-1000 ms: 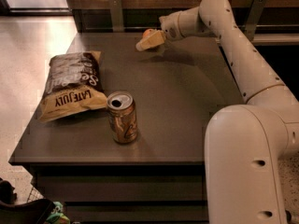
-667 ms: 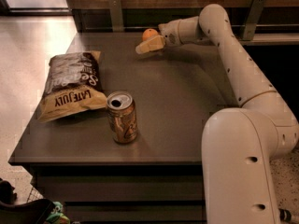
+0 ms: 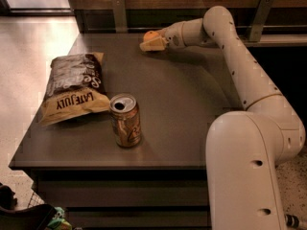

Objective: Move orange near brown chip bag

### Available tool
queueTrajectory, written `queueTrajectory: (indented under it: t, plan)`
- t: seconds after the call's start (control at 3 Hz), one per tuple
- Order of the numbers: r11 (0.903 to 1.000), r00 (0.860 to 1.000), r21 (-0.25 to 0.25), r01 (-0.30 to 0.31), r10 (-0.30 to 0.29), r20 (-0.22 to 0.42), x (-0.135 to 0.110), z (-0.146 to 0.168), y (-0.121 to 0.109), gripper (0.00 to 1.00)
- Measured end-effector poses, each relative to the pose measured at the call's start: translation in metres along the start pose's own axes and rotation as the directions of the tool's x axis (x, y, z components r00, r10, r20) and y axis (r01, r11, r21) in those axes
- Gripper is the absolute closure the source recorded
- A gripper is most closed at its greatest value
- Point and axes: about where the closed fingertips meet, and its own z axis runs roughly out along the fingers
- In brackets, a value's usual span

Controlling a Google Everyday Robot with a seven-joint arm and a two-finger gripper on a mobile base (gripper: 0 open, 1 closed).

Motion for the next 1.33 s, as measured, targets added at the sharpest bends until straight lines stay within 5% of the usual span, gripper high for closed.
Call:
queueTrajectory:
  t: [0.67,1.0,1.33]
  plan:
    - [0.9999,1.0,-0.011,-0.002,0.002,-0.002,0.0017,0.0079,0.0036,0.85]
    - [0.9999,1.0,-0.016,-0.003,0.003,-0.004,0.0024,0.0114,0.0052,1.0]
    - [0.9998,0.999,-0.01,0.015,-0.015,-0.029,-0.0065,0.0021,0.0094,1.0]
